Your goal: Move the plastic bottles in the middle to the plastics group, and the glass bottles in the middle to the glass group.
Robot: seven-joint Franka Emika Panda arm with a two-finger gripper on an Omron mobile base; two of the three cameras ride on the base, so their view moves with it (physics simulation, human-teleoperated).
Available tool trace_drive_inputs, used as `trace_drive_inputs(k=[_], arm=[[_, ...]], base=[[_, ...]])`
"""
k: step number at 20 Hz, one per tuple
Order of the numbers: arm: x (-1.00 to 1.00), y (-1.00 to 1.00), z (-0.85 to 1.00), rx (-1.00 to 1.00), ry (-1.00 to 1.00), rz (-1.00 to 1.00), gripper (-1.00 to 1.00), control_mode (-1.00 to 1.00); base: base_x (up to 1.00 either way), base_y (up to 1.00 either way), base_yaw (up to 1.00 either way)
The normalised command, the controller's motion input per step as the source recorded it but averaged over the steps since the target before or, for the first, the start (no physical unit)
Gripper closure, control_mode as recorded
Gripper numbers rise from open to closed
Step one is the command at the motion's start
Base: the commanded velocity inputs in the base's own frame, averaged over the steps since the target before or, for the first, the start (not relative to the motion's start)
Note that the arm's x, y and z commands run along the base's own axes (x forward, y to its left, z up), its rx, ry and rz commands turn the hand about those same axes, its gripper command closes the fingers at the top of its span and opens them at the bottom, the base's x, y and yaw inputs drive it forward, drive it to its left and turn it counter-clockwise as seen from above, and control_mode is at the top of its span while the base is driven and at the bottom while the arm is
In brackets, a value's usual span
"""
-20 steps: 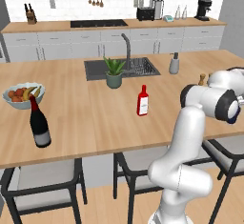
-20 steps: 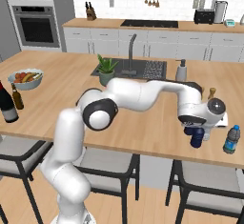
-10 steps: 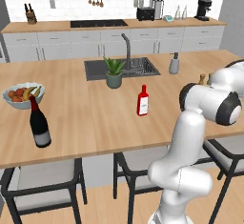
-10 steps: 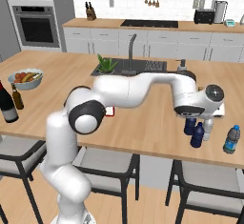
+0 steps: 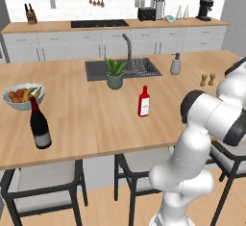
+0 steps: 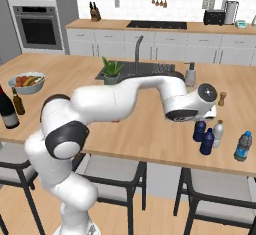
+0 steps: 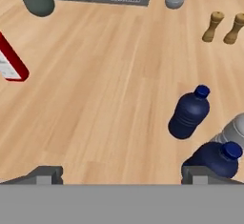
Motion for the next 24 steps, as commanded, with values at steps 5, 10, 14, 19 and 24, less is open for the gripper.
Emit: trace_drive_inputs(k=[5, 10, 14, 19, 24], arm=[[-0.21, 0.68, 0.33, 0.0, -0.01, 0.07, -1.0, -1.0], [-0.13, 0.6, 0.43, 0.0, -0.07, 0.05, -1.0, -1.0], [-0.04, 0.53, 0.46, 0.0, -0.09, 0.02, -1.0, -1.0], [-0.06, 0.45, 0.48, 0.0, -0.08, 0.02, -1.0, -1.0], [0.0, 0.77, 0.41, 0.0, -0.01, 0.01, -1.0, -1.0]], base=[[0.0, 0.0, 0.0], [0.0, 0.0, 0.0], [0.0, 0.0, 0.0], [0.0, 0.0, 0.0], [0.0, 0.0, 0.0]])
